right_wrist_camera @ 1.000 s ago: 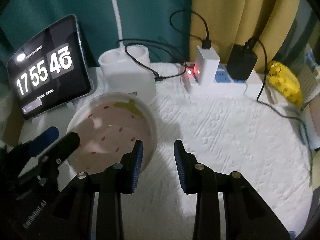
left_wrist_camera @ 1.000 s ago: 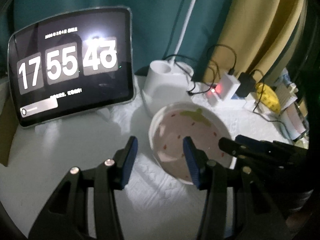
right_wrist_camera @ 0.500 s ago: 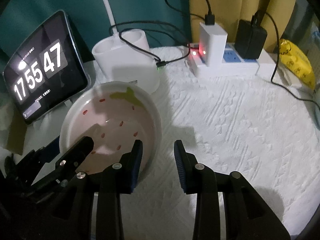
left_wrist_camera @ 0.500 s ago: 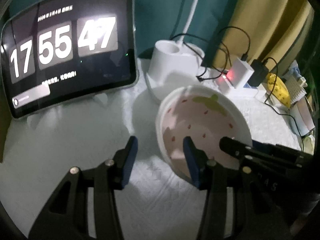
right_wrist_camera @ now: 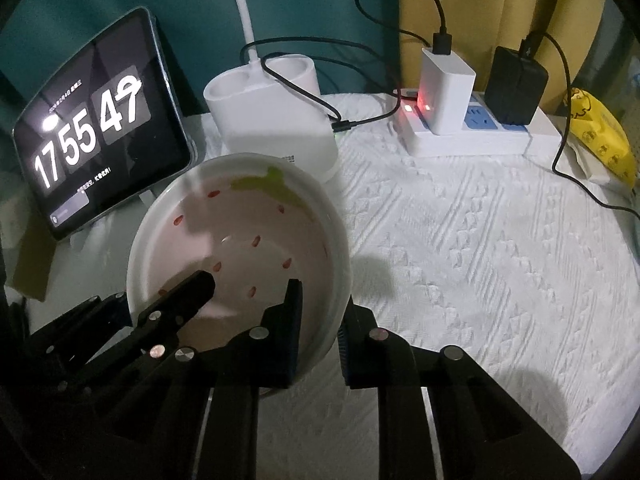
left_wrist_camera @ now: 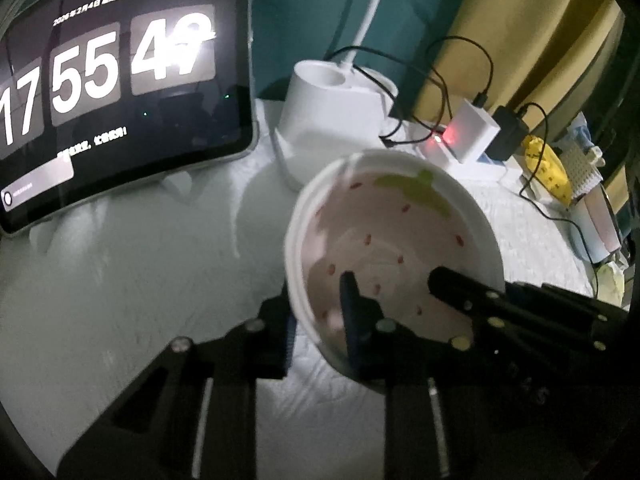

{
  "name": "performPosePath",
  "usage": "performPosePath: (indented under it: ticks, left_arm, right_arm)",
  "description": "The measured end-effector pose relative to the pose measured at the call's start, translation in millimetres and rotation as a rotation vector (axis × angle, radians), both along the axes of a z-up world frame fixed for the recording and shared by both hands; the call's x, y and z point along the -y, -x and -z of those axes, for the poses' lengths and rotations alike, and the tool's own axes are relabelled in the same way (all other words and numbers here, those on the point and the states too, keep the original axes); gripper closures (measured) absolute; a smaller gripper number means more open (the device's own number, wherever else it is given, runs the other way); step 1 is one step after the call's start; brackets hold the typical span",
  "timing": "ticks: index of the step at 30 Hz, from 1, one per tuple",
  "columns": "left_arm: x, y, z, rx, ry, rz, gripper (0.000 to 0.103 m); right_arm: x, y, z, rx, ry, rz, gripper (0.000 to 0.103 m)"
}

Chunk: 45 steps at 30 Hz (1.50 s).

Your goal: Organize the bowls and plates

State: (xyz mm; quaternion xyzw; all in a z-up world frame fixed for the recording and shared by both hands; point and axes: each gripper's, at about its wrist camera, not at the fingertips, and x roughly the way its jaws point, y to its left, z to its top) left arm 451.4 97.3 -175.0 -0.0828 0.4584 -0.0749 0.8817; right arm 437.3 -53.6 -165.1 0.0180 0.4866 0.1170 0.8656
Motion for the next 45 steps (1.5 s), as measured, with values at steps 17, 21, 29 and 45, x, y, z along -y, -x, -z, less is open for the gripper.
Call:
performPosePath:
  ticks: [17, 21, 29, 45]
  left_arm:
    - [3, 25, -31, 0.094, -0.012, -0.005, 0.084]
    - [4, 35, -45, 0.122, -0.008, -0.011, 0.084]
    - [12, 60, -66, 0.165, -0.014, -0.016, 0.084]
    - [46, 104, -90, 0.203, -0.02, 0.007, 0.084]
  right_arm:
    - [9, 25, -44, 0.101, 0.004, -0.034, 0.089]
    - [12, 42, -62, 0.142, 0.014, -0.043, 0.089]
    - [21, 62, -79, 0.174, -0.007, -0.042, 0.089]
    - [49, 109, -102, 0.207, -0.039, -0.021, 0.089]
